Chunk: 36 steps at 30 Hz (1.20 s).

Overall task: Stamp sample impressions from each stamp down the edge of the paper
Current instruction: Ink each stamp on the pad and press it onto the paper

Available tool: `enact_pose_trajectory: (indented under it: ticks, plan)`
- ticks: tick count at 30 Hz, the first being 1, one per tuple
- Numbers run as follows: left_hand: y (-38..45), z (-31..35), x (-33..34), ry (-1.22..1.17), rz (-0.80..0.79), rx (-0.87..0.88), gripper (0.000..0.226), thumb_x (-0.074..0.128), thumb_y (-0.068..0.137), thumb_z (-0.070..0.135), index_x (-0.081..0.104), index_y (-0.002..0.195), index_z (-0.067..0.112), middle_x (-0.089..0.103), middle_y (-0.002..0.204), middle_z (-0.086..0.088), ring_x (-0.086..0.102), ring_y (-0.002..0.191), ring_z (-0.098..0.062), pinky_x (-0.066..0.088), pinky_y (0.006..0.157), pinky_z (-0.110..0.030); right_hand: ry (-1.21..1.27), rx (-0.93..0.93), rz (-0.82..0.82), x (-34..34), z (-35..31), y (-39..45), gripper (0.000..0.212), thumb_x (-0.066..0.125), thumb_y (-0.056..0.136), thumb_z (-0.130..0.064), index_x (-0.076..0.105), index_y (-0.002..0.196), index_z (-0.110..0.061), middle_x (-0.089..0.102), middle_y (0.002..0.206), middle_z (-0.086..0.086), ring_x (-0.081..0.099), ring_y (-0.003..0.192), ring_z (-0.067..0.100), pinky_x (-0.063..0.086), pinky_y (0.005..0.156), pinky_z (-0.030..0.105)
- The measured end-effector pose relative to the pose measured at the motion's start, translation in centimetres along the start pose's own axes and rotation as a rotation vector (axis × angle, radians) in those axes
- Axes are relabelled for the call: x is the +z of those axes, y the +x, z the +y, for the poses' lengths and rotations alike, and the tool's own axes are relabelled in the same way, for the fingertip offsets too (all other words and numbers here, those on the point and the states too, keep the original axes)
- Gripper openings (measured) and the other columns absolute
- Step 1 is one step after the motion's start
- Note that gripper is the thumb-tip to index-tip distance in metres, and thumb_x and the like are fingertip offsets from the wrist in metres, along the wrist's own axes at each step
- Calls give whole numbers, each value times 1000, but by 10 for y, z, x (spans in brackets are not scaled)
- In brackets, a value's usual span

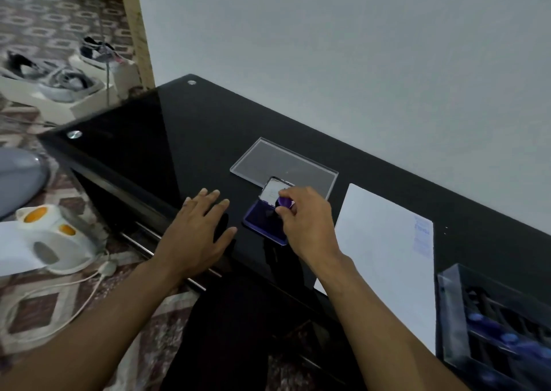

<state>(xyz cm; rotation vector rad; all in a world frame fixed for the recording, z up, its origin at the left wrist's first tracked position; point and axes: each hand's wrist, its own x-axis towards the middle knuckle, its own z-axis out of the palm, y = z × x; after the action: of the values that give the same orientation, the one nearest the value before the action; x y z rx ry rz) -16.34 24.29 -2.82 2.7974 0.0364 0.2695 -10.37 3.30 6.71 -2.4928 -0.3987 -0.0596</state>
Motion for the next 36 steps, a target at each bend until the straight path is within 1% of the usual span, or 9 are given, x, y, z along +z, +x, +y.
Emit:
enact_pose_trajectory:
  ticks: [3, 7, 10, 12, 16, 22, 27, 33, 36]
  plan:
    - [7, -1, 4, 3, -17, 0, 82, 22, 91, 70, 37, 154, 20, 29, 163, -7, 13, 155, -24, 14, 125, -49, -79, -4, -57, 1, -7, 7, 28, 62, 96, -20, 65, 124, -20, 61, 124, 1, 61, 105, 16, 53, 96, 32]
    - [13, -4, 11, 17, -35, -4, 82, 18, 90, 72, 36, 154, 23, 26, 164, -5, 9, 155, -23, 9, 126, -49, -151, -37, -113, 2, -10, 10, 28, 60, 97, -19, 65, 124, -18, 60, 126, 1, 58, 111, 14, 45, 95, 24]
    - [12, -6, 17, 31, -26, 6, 80, 20, 92, 71, 40, 152, 23, 28, 164, -5, 12, 155, -24, 8, 126, -49, -171, -39, -146, 6, -10, 9, 32, 61, 97, -21, 62, 129, -19, 59, 129, -1, 54, 116, 12, 41, 97, 22]
    - [13, -6, 19, 27, -15, 7, 78, 22, 93, 70, 42, 151, 23, 30, 163, -5, 13, 154, -24, 8, 125, -49, -169, -37, -141, 7, -10, 11, 31, 63, 95, -21, 64, 126, -20, 61, 126, -1, 55, 113, 12, 42, 95, 22]
    - [13, -6, 20, 29, -11, -2, 78, 20, 92, 70, 42, 151, 23, 29, 163, -4, 12, 155, -23, 6, 126, -48, -183, -25, -169, 9, -9, 15, 32, 64, 94, -22, 63, 126, -21, 62, 126, 0, 58, 113, 15, 45, 98, 26]
    - [12, -6, 23, 16, 20, -1, 75, 24, 93, 68, 45, 149, 22, 33, 161, -5, 15, 154, -24, 8, 125, -50, -161, -60, -118, 9, -5, 13, 28, 68, 90, -24, 65, 118, -21, 63, 119, 0, 60, 106, 14, 50, 93, 28]
    - [12, -6, 22, 19, 16, 0, 76, 23, 92, 68, 45, 149, 22, 33, 161, -5, 15, 154, -24, 9, 125, -51, -166, -52, -162, 11, -7, 17, 30, 65, 93, -24, 64, 124, -20, 64, 123, 1, 60, 110, 15, 47, 98, 27]
    - [12, -5, 23, 18, 25, -2, 77, 23, 92, 68, 46, 149, 21, 34, 161, -6, 16, 154, -25, 10, 125, -51, -158, -68, -134, 11, -4, 16, 27, 67, 91, -25, 66, 117, -20, 65, 118, 1, 61, 105, 13, 49, 94, 26]
    - [12, -4, 22, 20, 14, -8, 78, 21, 91, 69, 45, 149, 22, 33, 162, -6, 15, 154, -25, 9, 125, -51, -167, -77, -135, 11, -3, 16, 28, 66, 93, -25, 66, 120, -20, 65, 118, 0, 61, 106, 13, 47, 94, 25]
